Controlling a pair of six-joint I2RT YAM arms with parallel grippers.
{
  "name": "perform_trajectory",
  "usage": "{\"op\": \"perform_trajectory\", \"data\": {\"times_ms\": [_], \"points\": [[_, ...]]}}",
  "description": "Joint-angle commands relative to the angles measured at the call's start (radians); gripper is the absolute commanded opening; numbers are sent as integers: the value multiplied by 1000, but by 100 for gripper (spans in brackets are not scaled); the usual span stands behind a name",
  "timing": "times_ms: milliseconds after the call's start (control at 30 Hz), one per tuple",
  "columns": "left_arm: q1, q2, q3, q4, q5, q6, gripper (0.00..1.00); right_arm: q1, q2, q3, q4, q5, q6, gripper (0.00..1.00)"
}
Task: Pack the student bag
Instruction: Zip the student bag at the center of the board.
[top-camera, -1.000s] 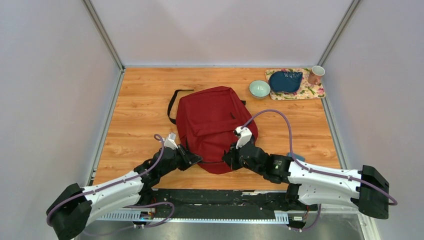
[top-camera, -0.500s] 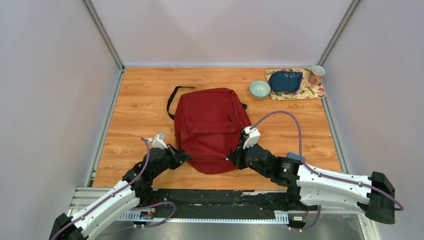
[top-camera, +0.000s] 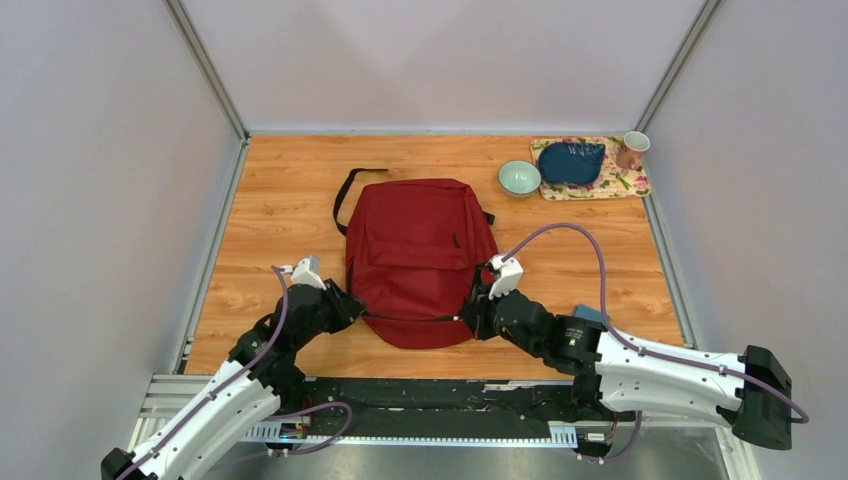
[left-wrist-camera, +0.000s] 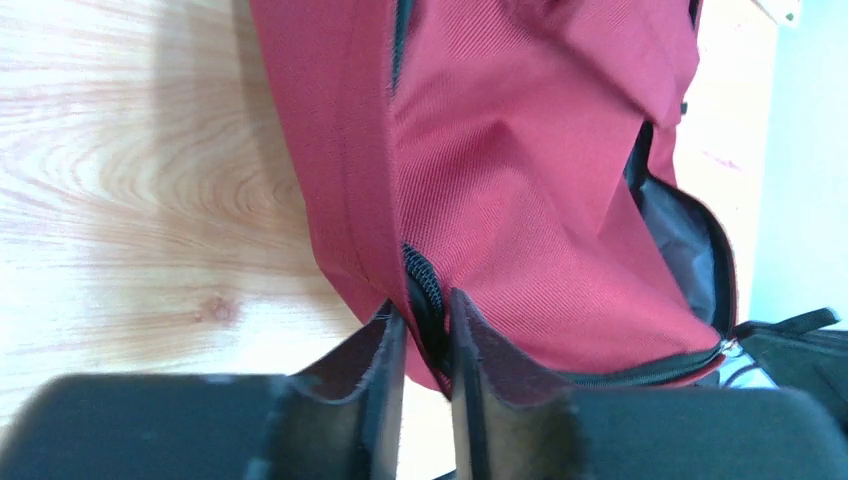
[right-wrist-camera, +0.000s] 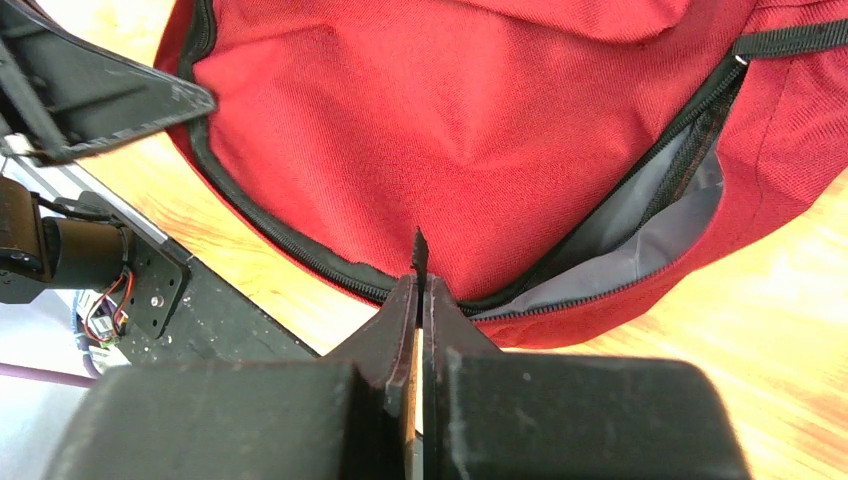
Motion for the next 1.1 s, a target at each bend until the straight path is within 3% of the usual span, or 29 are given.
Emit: {"op": "perform_trajectory", "data": {"times_ms": [0,133,267,400,500,567,733,1067], "points": [[18,49,151,-134,-61,215,45,-7,-4,-15,34,40,3,0],[18,99,255,-187,-27,356,71,-9,19,-15,62,26,10,0],[18,109,348,-211,25,500,73,-7,34,-4,68,14,14,0],[16,131,375,-123,242,559,75,-7,37,-1,71,15,16,0],[-25,178,377,-56,312,592,76,-7,34,2,68,21,14,0],[-155,208,384,-27,251,644,76,-7,36,2,66,21,14,0],[-479,358,420,72,-56,819,77,-7,34,5,56,30,23,0],[-590,533,369,316,-52,1002,79,-9,20,19,34,37,25,0]]}}
